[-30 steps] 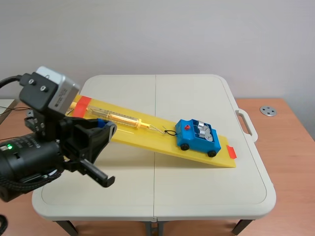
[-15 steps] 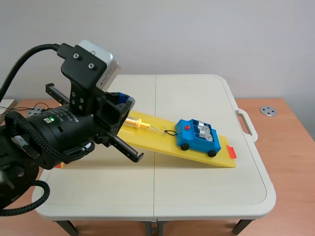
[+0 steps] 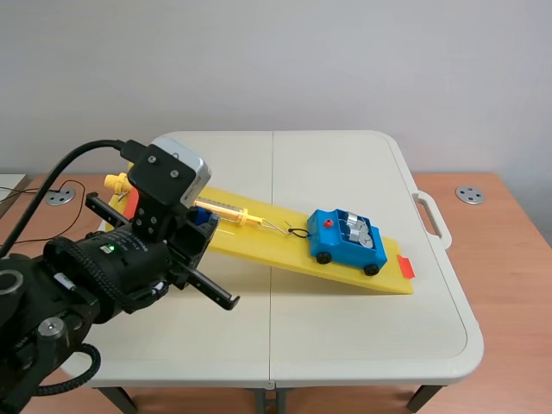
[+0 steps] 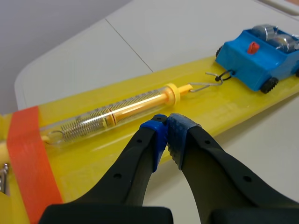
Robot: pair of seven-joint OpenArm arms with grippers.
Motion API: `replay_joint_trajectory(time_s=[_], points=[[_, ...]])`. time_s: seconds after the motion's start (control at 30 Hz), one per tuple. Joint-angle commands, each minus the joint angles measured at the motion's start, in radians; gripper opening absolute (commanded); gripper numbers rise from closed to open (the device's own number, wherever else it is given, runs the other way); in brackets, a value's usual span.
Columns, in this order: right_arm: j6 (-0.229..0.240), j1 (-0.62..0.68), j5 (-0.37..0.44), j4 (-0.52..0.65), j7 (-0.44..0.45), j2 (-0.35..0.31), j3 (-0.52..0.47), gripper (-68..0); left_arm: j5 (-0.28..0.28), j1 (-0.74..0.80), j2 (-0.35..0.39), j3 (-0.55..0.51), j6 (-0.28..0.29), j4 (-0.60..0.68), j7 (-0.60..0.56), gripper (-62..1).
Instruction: Place the four metal weights on the blue cart on the ramp.
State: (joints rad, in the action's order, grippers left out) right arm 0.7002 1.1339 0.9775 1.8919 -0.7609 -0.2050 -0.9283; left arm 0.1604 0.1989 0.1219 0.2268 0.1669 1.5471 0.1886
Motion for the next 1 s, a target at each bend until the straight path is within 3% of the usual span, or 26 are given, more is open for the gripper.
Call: replay_joint_trajectory(time_s=[0.0, 0.23, 0.97], points=[[0.034, 0.035, 0.063, 0.090, 0.060, -0.016, -0.049, -46.2, -0.021, -0.063, -0.013, -0.018, -0.062, 0.069, -0.147, -58.2], [0.034, 0.035, 0.063, 0.090, 0.060, -0.016, -0.049, -46.2, -0.002, -0.082, -0.024, -0.018, -0.094, 0.062, -0.148, -58.2], [0.034, 0.032, 0.063, 0.090, 0.060, -0.016, -0.049, -46.2, -0.002, -0.083, -0.027, -0.018, -0.095, 0.061, -0.148, -58.2]])
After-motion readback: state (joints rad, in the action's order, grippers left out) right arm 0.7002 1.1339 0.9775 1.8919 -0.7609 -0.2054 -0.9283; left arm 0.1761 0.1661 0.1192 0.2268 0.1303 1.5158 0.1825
